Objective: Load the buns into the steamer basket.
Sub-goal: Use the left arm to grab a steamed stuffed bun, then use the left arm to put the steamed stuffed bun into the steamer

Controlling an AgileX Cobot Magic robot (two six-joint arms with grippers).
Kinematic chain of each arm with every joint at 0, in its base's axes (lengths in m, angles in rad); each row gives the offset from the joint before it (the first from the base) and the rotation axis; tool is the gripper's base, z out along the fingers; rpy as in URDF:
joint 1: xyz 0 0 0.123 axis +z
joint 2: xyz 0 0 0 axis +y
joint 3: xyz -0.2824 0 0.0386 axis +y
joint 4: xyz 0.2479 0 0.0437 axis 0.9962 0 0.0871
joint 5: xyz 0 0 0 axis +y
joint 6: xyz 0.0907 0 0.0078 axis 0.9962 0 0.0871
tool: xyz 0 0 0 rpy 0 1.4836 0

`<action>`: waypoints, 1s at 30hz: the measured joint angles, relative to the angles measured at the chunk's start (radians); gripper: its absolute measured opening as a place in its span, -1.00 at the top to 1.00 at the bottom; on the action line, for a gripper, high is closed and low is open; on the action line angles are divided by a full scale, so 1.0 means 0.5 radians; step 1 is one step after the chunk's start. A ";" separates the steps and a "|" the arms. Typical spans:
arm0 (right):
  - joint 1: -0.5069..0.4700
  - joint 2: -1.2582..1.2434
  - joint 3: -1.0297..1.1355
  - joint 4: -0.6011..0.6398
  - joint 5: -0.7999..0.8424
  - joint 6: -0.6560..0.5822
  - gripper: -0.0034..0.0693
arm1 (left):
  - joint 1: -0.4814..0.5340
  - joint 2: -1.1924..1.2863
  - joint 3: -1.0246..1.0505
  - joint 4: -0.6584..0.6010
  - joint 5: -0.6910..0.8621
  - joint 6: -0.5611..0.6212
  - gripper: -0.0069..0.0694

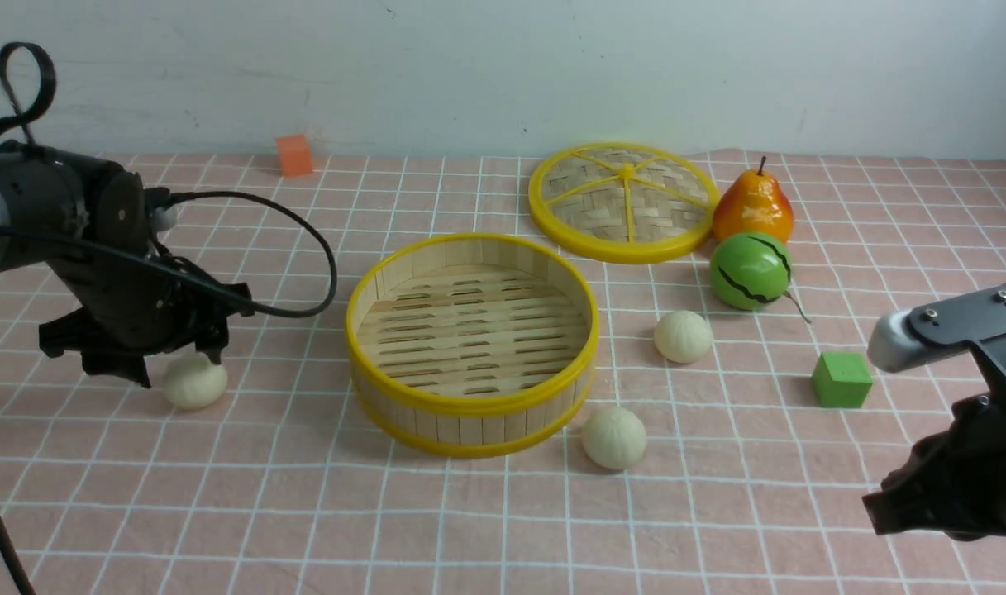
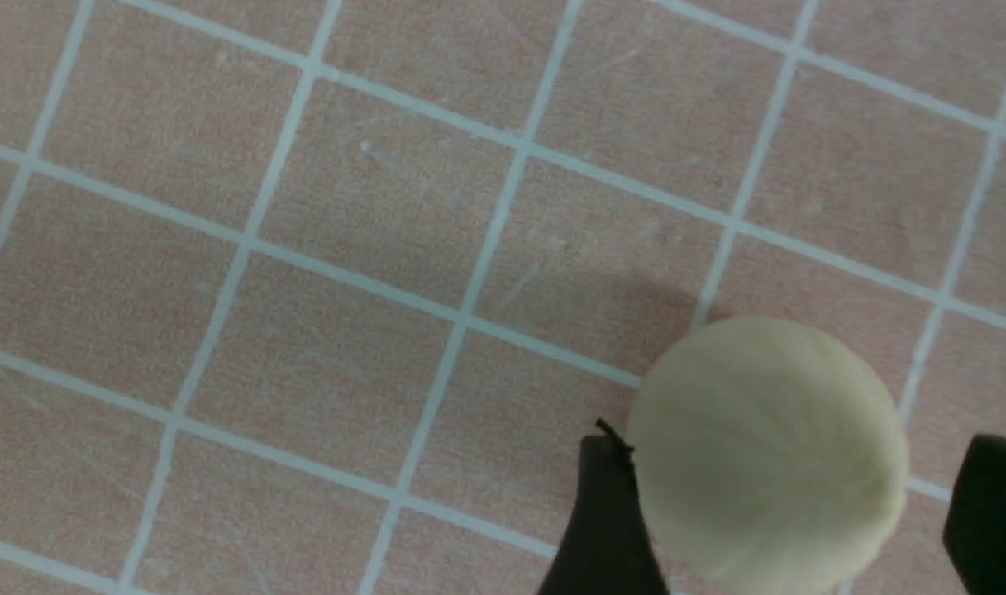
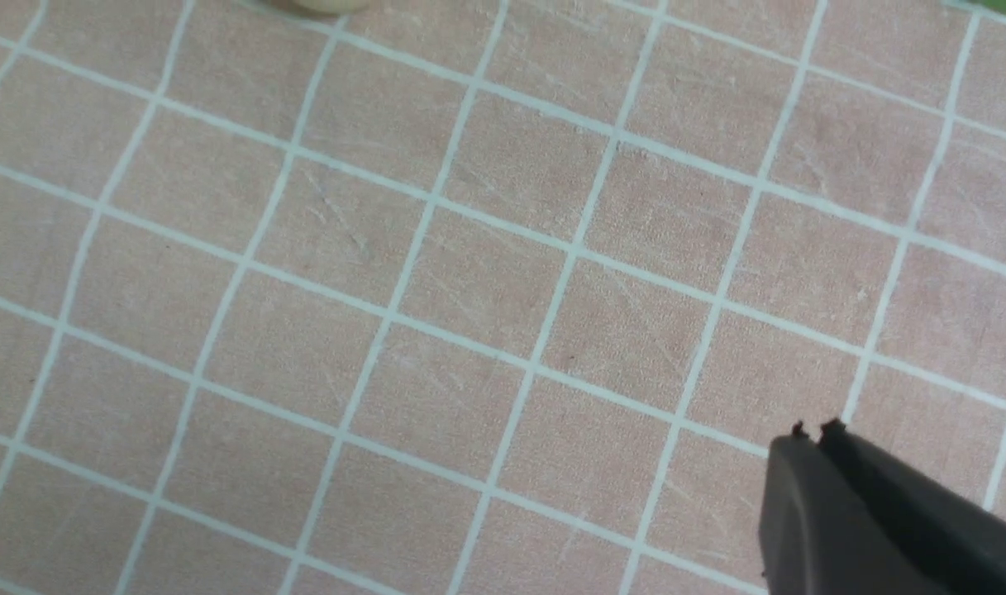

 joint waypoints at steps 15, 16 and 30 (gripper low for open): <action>0.000 0.000 0.000 0.066 -0.024 -0.028 0.85 | 0.000 0.059 -0.002 -0.056 -0.068 -0.045 0.82; 0.000 0.000 0.000 0.072 -0.024 -0.028 0.85 | 0.000 0.028 -0.024 -0.129 -0.035 -0.008 0.82; 0.000 0.000 -0.002 0.080 -0.115 -0.030 0.82 | -0.398 -0.089 -0.478 -0.877 0.115 0.809 0.82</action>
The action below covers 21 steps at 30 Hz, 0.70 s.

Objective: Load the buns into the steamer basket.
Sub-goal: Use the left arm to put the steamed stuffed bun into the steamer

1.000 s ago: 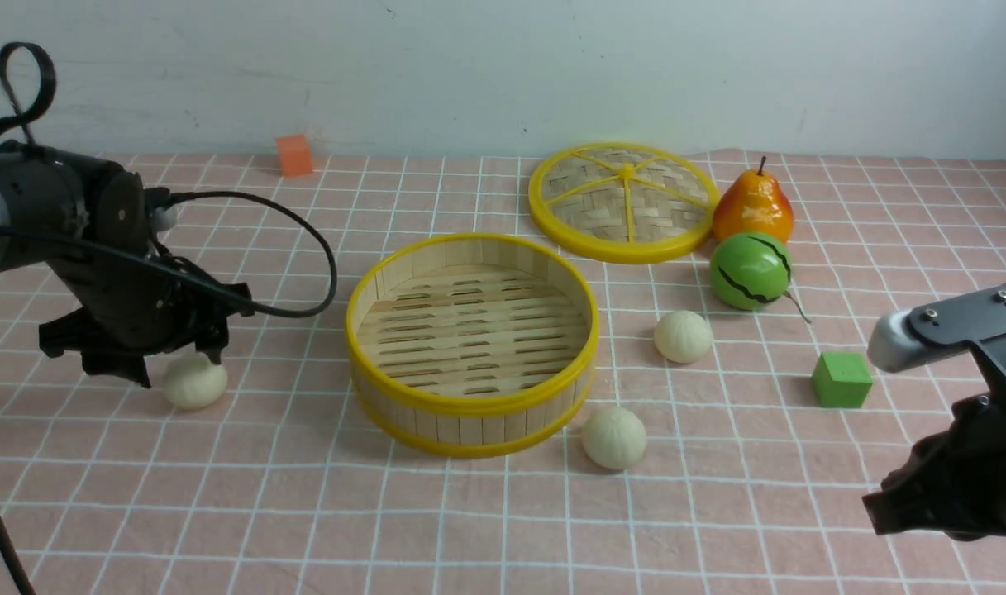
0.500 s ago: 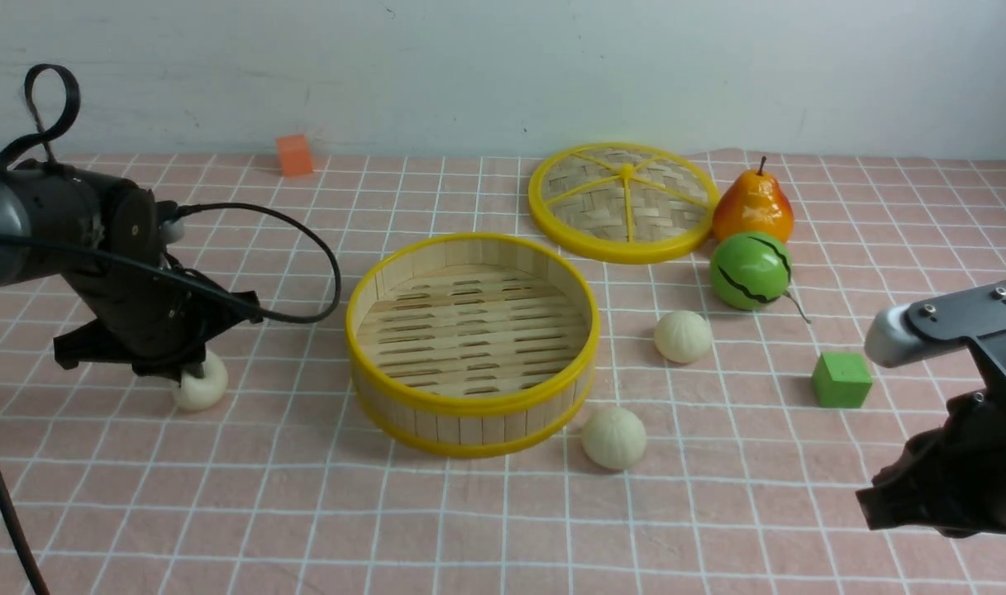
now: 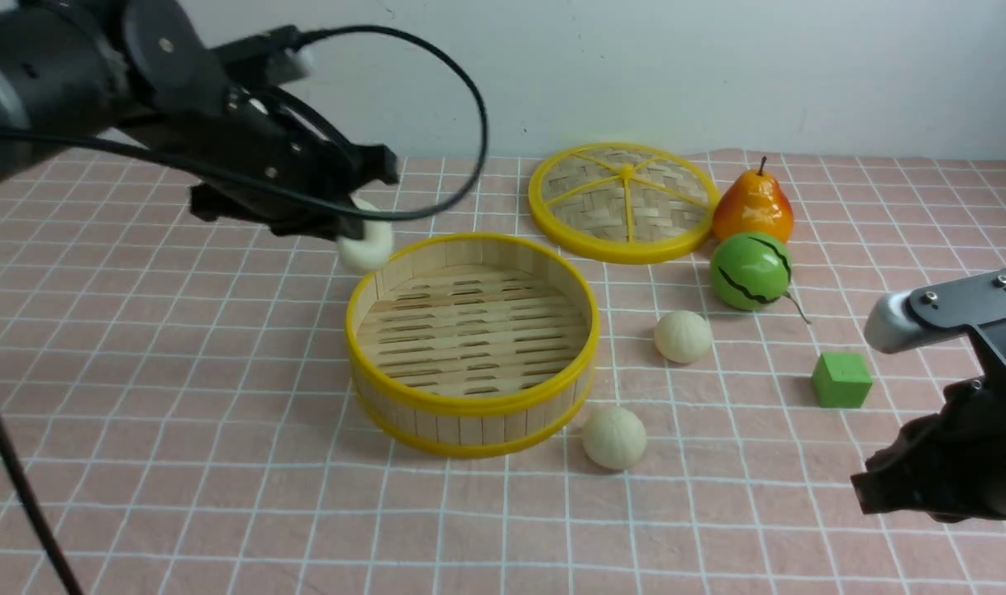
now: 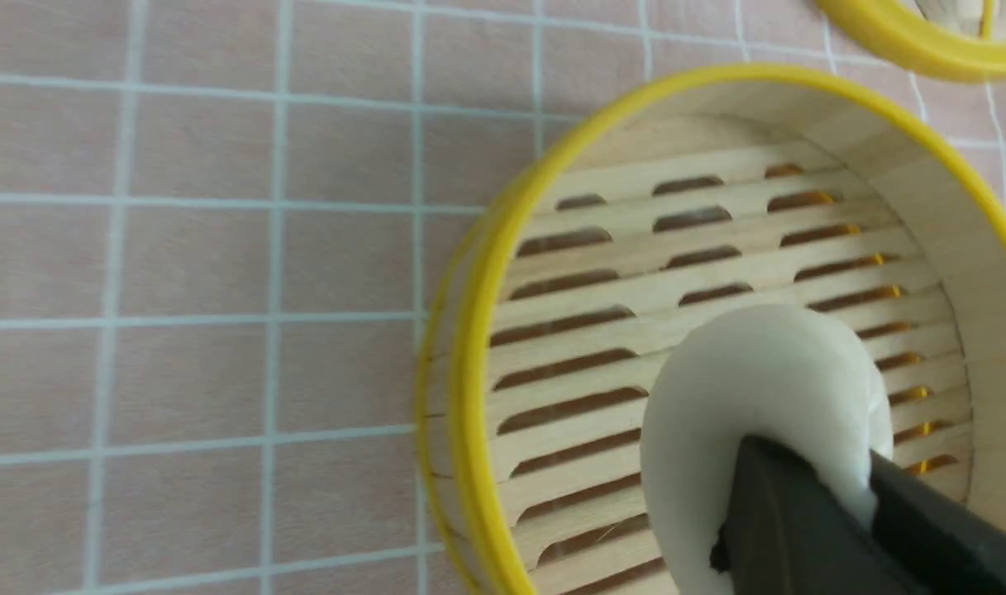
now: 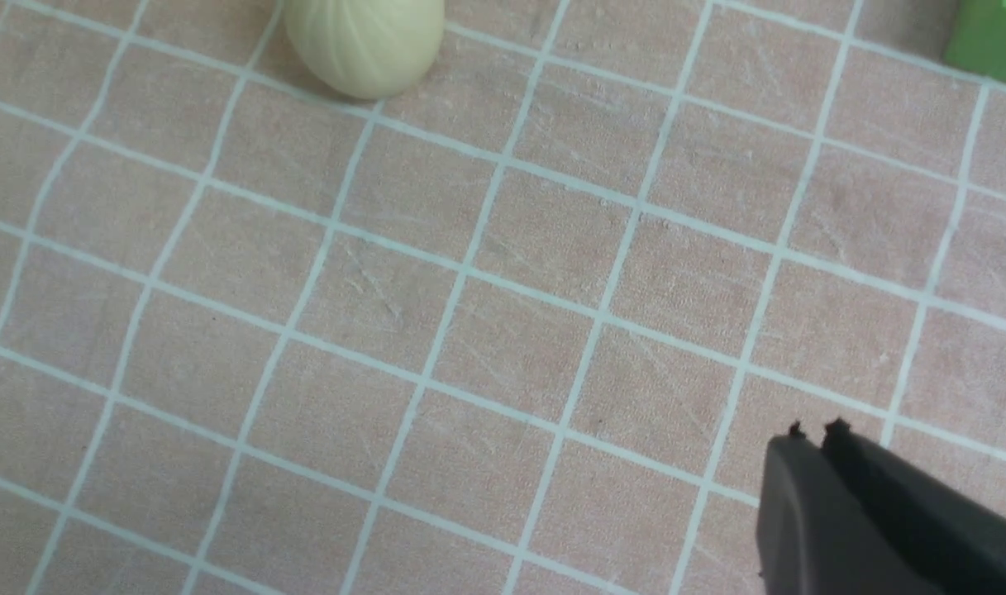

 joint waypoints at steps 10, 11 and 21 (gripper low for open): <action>0.000 0.000 0.000 0.000 0.000 0.000 0.82 | -0.124 0.384 -0.003 0.011 -0.198 0.012 0.56; 0.000 0.000 0.000 0.000 0.002 0.000 0.82 | -0.127 0.384 -0.003 0.016 -0.205 0.012 0.50; 0.000 0.000 0.000 0.000 0.002 -0.040 0.82 | -0.134 0.343 -0.063 0.073 -0.071 0.012 -0.66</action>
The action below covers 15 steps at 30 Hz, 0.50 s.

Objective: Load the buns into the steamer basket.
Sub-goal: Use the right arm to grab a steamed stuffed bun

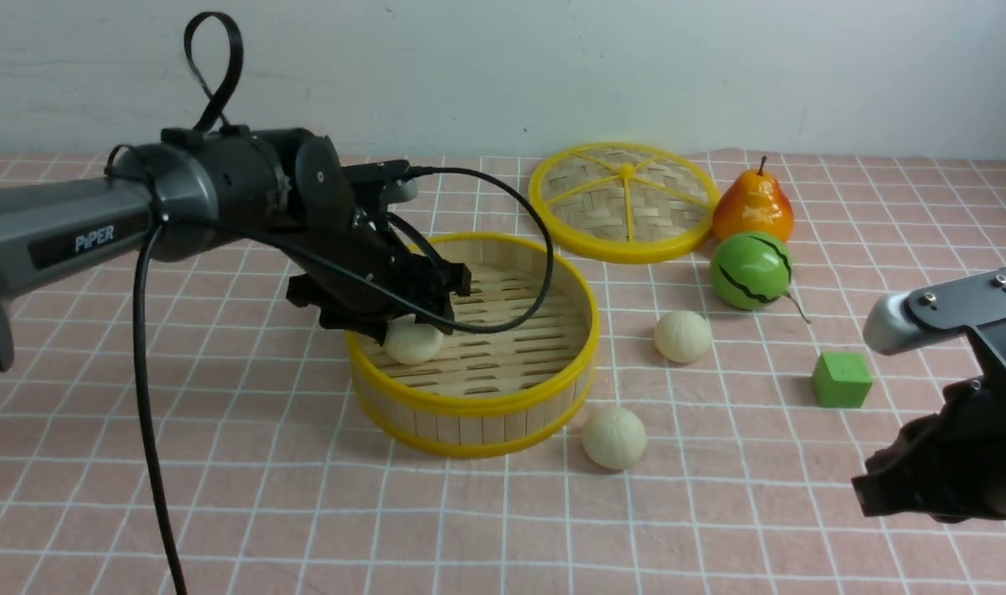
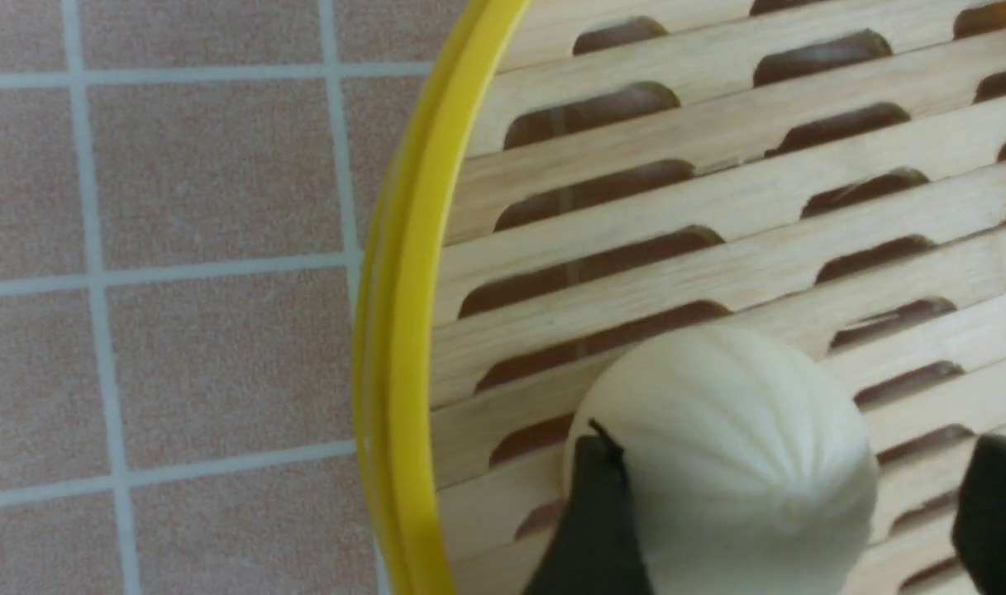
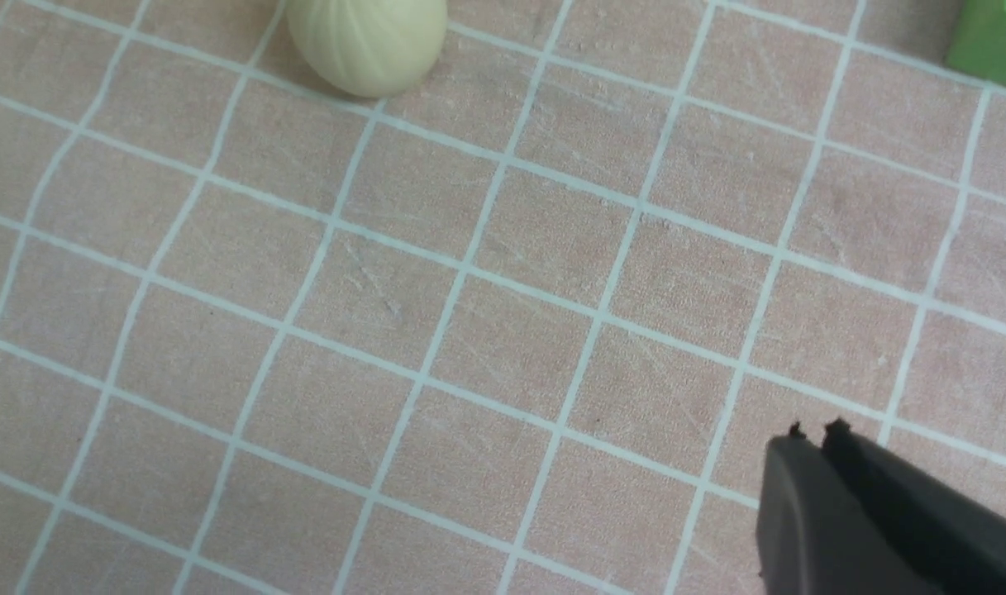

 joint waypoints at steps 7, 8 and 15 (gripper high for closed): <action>0.000 0.012 -0.007 0.010 0.012 -0.027 0.82 | -0.002 -0.183 -0.236 -0.003 0.302 0.000 -0.79; 0.000 0.018 -0.009 0.013 0.016 -0.027 0.82 | -0.003 -0.189 -0.254 -0.003 0.314 -0.002 -0.77; 0.000 0.463 -0.379 0.159 0.162 -0.025 0.60 | -0.006 -0.747 -0.538 -0.016 0.972 -0.040 -0.06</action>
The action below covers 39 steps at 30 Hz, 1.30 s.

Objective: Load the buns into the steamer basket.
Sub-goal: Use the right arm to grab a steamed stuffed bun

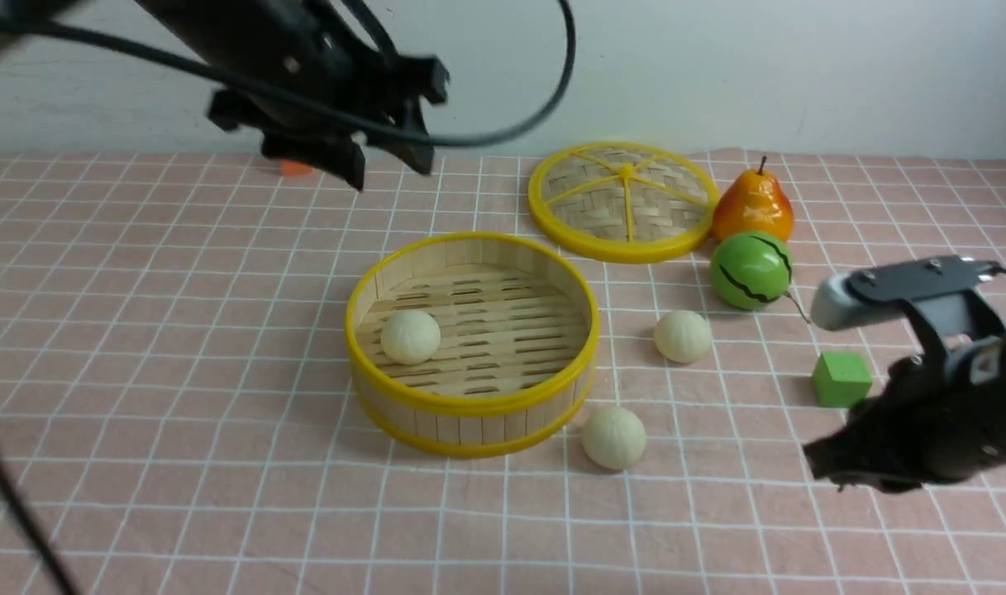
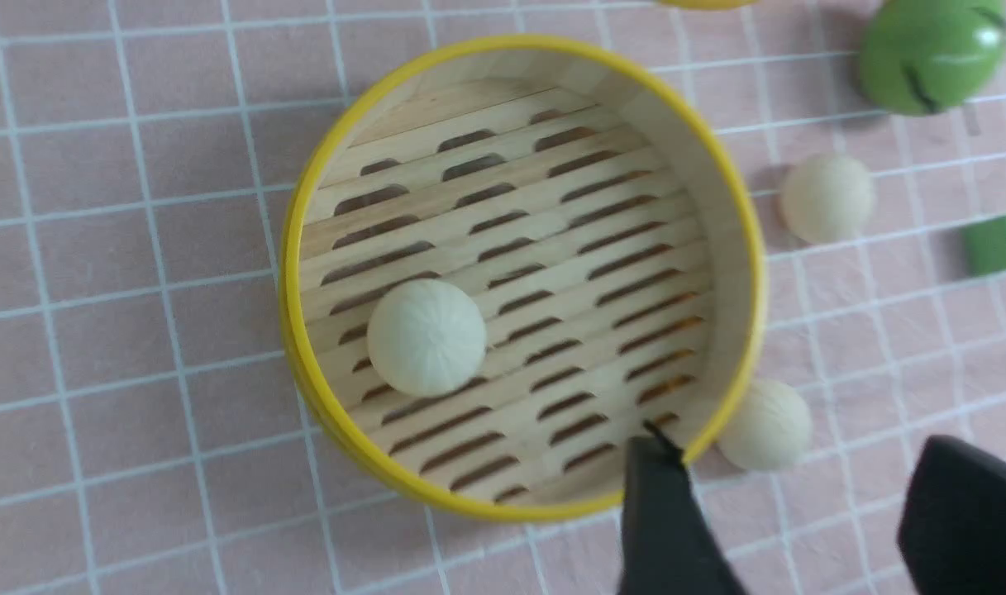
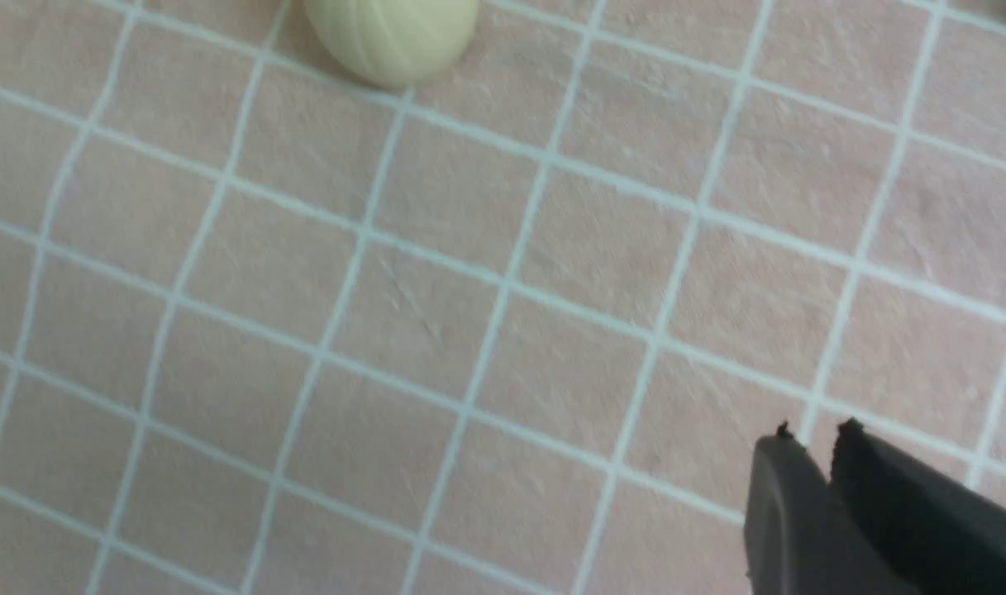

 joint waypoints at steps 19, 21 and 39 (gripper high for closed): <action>-0.021 1.393 -1.554 -0.350 0.168 0.176 -0.47 | 0.000 -1.231 1.702 0.103 -0.122 0.448 0.86; -0.021 1.454 -1.603 -0.363 0.168 0.189 -0.44 | 0.000 -1.282 1.822 0.121 -0.142 0.453 0.86; -0.019 1.549 -1.815 -0.386 0.349 0.137 0.86 | 0.000 -1.720 2.037 0.293 -0.306 0.457 0.86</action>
